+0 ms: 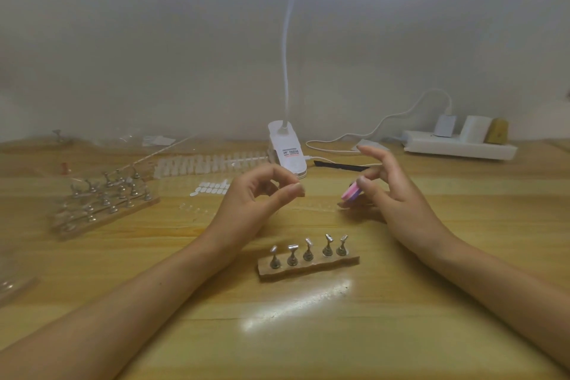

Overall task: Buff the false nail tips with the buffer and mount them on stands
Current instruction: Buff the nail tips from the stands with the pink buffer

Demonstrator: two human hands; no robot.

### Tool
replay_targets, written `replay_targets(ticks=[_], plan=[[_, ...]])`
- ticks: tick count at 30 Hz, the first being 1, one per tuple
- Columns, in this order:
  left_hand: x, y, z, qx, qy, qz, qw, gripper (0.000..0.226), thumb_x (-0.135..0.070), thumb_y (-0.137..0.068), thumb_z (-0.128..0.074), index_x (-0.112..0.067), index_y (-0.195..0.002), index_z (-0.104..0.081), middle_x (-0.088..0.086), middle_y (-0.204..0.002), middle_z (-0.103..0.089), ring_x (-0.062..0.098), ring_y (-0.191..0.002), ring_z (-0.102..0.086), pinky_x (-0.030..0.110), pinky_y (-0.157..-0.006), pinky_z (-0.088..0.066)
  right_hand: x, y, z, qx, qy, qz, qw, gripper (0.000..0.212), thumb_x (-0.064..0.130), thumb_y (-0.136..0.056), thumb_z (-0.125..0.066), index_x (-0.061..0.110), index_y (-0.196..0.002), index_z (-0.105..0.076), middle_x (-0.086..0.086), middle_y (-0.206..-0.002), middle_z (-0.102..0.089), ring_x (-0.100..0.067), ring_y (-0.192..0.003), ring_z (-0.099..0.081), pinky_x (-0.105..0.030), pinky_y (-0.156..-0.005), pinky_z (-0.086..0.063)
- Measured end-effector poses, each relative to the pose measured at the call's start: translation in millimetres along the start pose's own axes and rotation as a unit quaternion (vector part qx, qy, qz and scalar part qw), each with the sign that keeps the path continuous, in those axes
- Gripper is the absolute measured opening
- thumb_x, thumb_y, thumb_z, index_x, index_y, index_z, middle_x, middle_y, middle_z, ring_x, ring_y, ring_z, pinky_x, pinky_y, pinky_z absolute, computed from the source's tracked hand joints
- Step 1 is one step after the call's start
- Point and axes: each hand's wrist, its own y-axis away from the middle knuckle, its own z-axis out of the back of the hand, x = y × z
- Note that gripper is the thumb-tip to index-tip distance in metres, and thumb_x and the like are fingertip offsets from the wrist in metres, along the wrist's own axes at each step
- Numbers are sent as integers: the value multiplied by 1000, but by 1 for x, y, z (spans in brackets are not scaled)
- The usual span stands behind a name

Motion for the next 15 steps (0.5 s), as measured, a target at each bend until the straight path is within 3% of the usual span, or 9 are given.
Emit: replay_targets(ticks=[4, 8, 11, 15], plan=[[-2, 0, 0, 13, 17, 2, 1000, 17, -30, -84, -67, -14, -87, -69, -21, -67, -62, -5, -53, -50, 5, -53, -38, 3, -8, 16, -3, 87, 40, 995, 31, 15, -101, -55, 23, -131, -55, -5, -96, -73, -13, -96, -70, -29, -91, -53], [-2, 1, 1, 20, 27, 13, 999, 18, -29, -84, -67, -11, -86, -69, -19, -65, -62, -4, -53, -49, 6, -53, -37, 2, -14, 34, 67, 88, -13, 994, 11, 14, -95, -66, 20, -101, -72, -4, -89, -77, -20, -90, -74, -37, -85, -57], [-4, 1, 1, 20, 31, 22, 999, 21, -31, -81, -68, -10, -85, -71, -14, -66, -63, -3, -50, -47, 5, -52, -36, 1, -16, 48, 138, 51, -55, 988, 11, 18, -87, -73, 21, -96, -76, -8, -94, -77, -26, -87, -76, -31, -80, -58], [-6, 2, 0, 20, 37, 24, 999, 20, -29, -78, -70, -9, -83, -70, -15, -65, -64, -4, -50, -47, 5, -53, -37, 1, -21, 58, 217, 45, -24, 975, 17, 20, -78, -76, 19, -95, -76, -9, -102, -76, -23, -97, -73, -26, -84, -58]])
